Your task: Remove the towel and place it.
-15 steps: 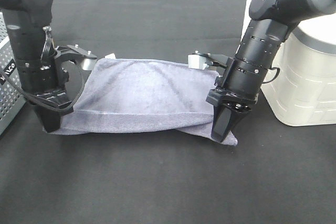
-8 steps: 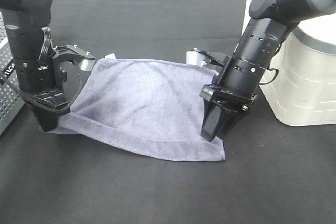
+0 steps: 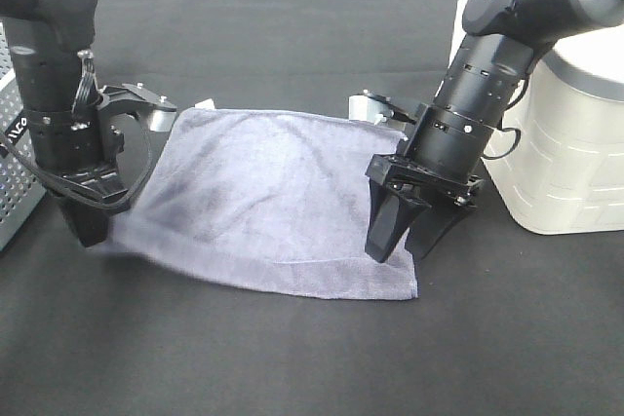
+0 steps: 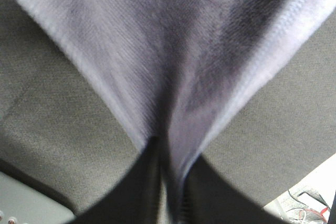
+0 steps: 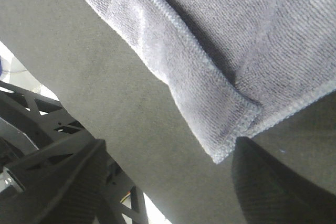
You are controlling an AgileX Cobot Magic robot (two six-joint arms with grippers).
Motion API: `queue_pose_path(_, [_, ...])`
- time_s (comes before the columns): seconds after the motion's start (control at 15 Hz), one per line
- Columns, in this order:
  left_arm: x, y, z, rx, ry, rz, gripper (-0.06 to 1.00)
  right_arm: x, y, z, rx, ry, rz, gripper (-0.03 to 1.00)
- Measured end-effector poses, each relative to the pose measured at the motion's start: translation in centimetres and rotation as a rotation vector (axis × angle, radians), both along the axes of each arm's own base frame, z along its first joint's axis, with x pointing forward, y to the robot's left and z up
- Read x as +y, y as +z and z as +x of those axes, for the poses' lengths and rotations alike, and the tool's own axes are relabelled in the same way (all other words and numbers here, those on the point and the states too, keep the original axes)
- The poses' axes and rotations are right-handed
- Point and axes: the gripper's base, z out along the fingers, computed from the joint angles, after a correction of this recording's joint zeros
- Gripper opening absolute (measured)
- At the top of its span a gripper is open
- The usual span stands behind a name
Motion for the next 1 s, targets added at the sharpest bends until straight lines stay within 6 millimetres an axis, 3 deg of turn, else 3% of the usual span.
queue_pose_path(0.2, [0.0,0.0,0.0,0.000,0.000,0.000,0.31,0.0,0.0,0.0,0.017,-0.043,-0.020,0.66])
queue_pose_path(0.4, [0.0,0.0,0.0,0.000,0.006,0.001,0.33,0.0,0.0,0.0,0.026,-0.067,-0.032,0.66])
queue_pose_path(0.67, [0.0,0.0,0.1,-0.020,0.161,0.026,0.33,0.2,0.0,0.0,0.018,-0.080,-0.038,0.66])
queue_pose_path(1.0, [0.0,0.0,0.1,-0.023,0.179,0.028,0.33,4.1,-0.4,-1.1,-0.073,-0.020,-0.053,0.62])
